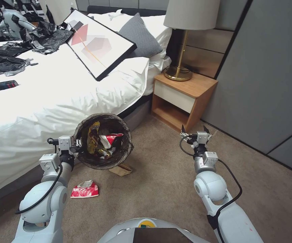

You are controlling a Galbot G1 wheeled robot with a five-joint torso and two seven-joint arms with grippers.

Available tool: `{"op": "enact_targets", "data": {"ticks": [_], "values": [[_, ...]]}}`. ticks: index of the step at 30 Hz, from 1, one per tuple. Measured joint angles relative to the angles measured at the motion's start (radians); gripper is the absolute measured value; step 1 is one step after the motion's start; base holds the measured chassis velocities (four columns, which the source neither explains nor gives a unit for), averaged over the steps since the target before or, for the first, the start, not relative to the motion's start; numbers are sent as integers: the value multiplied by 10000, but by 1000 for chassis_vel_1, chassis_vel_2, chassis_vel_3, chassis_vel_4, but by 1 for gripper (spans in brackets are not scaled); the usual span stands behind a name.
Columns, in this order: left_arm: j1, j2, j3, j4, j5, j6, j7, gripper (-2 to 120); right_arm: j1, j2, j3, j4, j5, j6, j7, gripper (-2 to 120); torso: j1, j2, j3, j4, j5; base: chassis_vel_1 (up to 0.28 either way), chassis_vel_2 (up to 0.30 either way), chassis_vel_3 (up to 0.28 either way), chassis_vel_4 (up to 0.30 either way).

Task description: Pick up the trash bin, then pick up the garbage from the floor and place it into the trash bin.

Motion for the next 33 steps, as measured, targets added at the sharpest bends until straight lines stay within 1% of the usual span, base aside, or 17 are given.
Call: {"op": "enact_targets", "data": {"ticks": [15,33], "values": [[50,143,-20,-14,-92,17,-39,0,-143,83,-102,12,-32,-34,1,100,0,0,0,-1,0,32,23,27,31],[28,139,-55,-60,-185,44,-59,0,-180,72,-132,-25,-52,-39,-1,100,0,0,0,-1,0,18,21,14,18]]}}
